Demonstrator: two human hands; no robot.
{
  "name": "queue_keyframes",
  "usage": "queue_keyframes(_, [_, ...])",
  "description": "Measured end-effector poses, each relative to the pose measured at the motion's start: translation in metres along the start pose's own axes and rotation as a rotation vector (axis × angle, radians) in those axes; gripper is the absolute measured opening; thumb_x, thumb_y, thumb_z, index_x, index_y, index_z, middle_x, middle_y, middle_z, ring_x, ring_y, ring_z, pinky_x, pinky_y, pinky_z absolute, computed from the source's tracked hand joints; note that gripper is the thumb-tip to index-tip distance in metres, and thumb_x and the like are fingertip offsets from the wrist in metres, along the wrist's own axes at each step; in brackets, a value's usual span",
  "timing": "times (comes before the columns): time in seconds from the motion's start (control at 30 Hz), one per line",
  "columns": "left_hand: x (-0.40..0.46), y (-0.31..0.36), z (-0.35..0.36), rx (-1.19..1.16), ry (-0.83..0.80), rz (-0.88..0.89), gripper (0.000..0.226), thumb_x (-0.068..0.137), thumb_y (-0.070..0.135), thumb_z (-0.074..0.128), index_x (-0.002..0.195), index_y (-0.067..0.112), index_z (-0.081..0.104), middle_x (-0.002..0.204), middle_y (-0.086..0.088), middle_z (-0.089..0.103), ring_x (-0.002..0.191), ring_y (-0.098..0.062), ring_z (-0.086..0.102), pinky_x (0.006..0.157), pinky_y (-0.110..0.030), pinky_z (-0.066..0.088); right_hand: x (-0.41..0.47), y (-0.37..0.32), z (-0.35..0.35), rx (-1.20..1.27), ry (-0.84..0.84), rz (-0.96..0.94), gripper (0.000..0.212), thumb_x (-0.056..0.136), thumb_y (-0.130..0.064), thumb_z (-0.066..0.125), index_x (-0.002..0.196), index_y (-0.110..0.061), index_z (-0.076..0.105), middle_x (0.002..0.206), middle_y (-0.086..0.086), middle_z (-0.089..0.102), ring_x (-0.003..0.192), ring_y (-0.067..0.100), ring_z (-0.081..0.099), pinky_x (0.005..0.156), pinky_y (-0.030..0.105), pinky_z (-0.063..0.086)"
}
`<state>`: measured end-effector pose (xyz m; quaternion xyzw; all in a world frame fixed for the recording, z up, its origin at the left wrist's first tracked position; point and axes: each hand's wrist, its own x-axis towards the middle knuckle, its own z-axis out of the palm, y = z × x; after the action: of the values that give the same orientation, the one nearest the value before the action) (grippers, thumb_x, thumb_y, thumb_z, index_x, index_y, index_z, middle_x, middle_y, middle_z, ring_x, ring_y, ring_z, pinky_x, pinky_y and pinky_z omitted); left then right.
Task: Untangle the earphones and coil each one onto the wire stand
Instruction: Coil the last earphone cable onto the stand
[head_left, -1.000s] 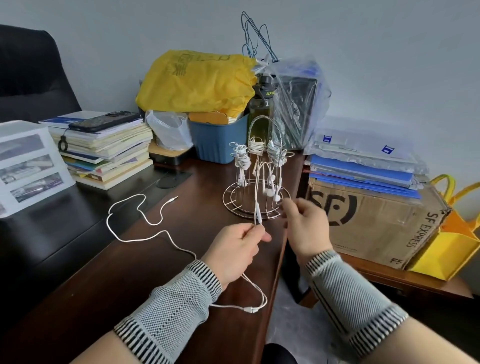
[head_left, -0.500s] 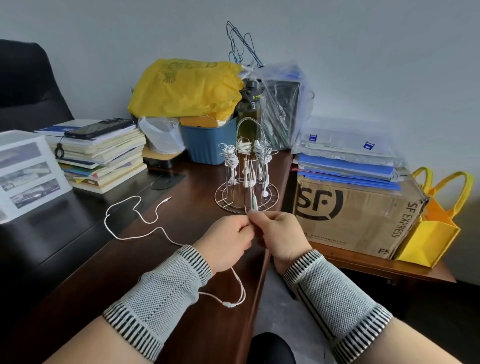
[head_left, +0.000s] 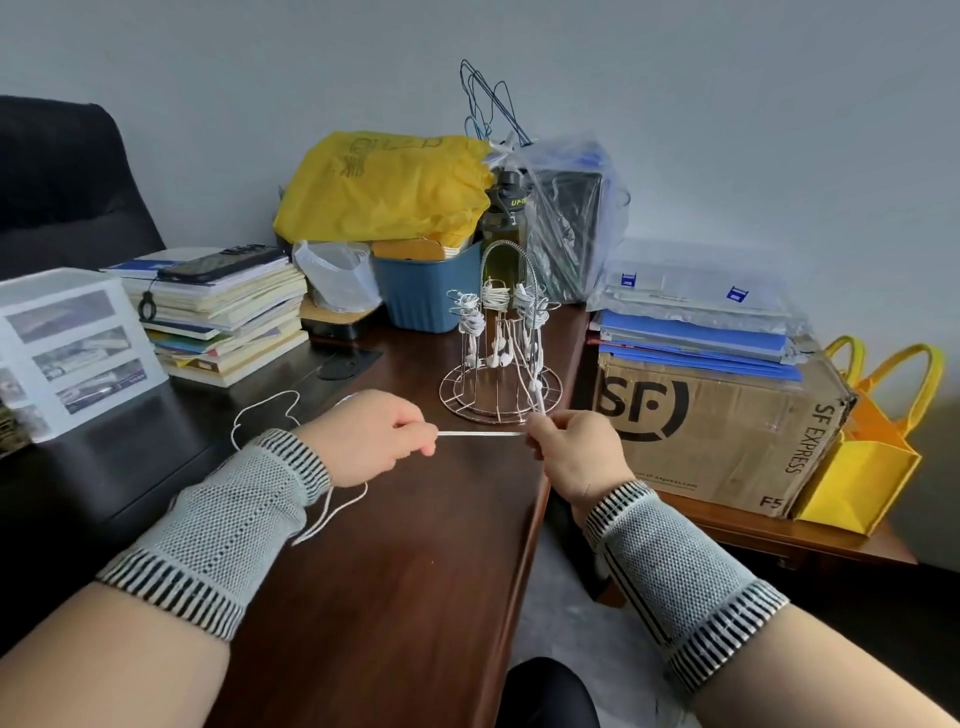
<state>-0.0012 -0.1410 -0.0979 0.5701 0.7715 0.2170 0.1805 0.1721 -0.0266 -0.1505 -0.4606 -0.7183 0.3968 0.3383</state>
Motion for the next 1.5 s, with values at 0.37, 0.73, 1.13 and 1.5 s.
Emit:
queue_keyframes(0.37, [-0.011, -0.008, -0.016, 0.026, 0.153, 0.028, 0.015, 0.088, 0.037, 0.065, 0.078, 0.032, 0.074, 0.073, 0.01, 0.072, 0.074, -0.003, 0.065, 0.077, -0.031, 0.053, 0.009, 0.012, -0.017, -0.222, 0.018, 0.042, 0.03, 0.089, -0.028, 0.056, 0.076, -0.007, 0.074, 0.059, 0.001, 0.062, 0.052, 0.011, 0.053, 0.05, 0.022, 0.041])
queue_keyframes(0.73, [-0.003, 0.039, 0.038, 0.093, 0.045, 0.247, 0.015, 0.089, 0.027, 0.062, 0.076, 0.021, 0.068, 0.063, 0.009, 0.06, 0.065, -0.009, 0.057, 0.069, -0.028, 0.046, -0.028, 0.0, -0.008, -0.233, 0.224, -0.677, 0.046, 0.081, -0.022, 0.04, 0.117, -0.01, 0.066, 0.106, 0.003, 0.069, 0.1, 0.023, 0.061, 0.09, 0.03, 0.044])
queue_keyframes(1.13, [-0.006, 0.038, 0.041, 0.22, 0.053, 0.2, 0.02, 0.092, 0.032, 0.056, 0.082, 0.022, 0.071, 0.063, 0.009, 0.059, 0.069, -0.01, 0.056, 0.067, -0.028, 0.045, -0.032, 0.012, -0.012, -0.63, 0.145, -0.549, 0.065, 0.094, -0.058, 0.015, 0.058, -0.023, 0.056, 0.064, -0.005, 0.064, 0.099, 0.026, 0.059, 0.089, 0.041, 0.044])
queue_keyframes(1.5, [-0.018, 0.031, 0.037, 0.12, 0.081, 0.182, 0.018, 0.09, 0.033, 0.06, 0.083, 0.023, 0.073, 0.072, 0.015, 0.066, 0.074, -0.001, 0.061, 0.063, -0.011, 0.042, -0.039, 0.028, -0.013, -0.53, 0.26, -0.651, 0.047, 0.085, -0.034, 0.04, 0.122, -0.013, 0.061, 0.12, 0.005, 0.062, 0.128, 0.034, 0.045, 0.102, 0.055, 0.042])
